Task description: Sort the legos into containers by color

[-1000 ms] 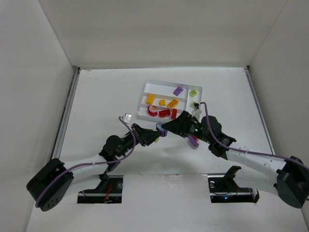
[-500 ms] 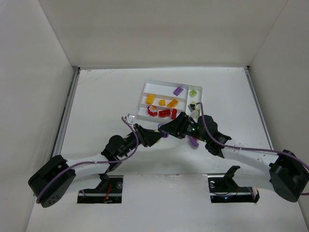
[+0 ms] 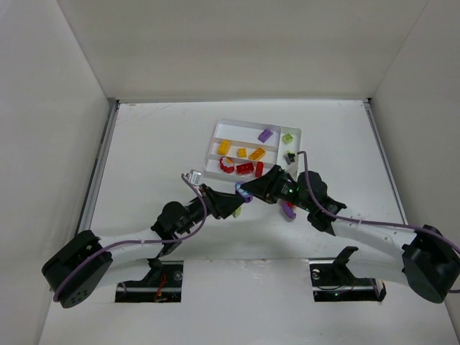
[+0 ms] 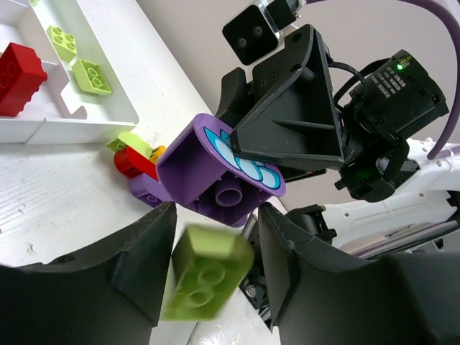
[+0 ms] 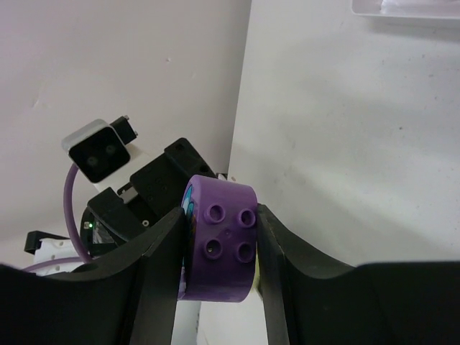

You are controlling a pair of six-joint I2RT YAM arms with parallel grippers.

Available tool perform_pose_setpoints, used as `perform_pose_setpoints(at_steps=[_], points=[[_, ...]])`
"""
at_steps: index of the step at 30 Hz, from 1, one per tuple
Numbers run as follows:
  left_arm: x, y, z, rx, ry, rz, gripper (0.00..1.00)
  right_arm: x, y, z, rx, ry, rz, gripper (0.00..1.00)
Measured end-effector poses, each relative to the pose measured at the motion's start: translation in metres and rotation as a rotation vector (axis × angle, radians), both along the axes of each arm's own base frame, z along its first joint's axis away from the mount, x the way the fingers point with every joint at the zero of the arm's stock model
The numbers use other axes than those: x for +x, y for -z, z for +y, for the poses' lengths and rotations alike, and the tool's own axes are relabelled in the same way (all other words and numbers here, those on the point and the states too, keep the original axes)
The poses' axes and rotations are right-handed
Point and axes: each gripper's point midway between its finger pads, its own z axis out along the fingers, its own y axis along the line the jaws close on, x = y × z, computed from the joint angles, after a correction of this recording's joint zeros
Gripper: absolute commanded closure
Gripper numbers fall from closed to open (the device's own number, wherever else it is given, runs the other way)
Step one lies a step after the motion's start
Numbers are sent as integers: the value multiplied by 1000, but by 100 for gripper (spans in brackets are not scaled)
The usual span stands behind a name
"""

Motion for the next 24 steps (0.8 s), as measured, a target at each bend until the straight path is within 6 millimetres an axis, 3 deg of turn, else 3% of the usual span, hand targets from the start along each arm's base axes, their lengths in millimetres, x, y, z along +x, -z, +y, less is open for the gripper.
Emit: perform_pose_setpoints(at_steps=[7, 13, 16, 24], points=[[-2, 0, -2, 1, 6, -4, 69, 4, -5, -1, 16, 13, -12, 64], [-1, 0, -1, 2, -6, -4, 69, 23, -2, -11, 3, 67, -27, 65], [2, 2, 1, 10, -26, 4, 65, 55, 11, -27, -62, 151, -35, 65], [11, 23, 16, 108, -138, 52, 45, 177, 47, -73, -392, 390, -57, 65]])
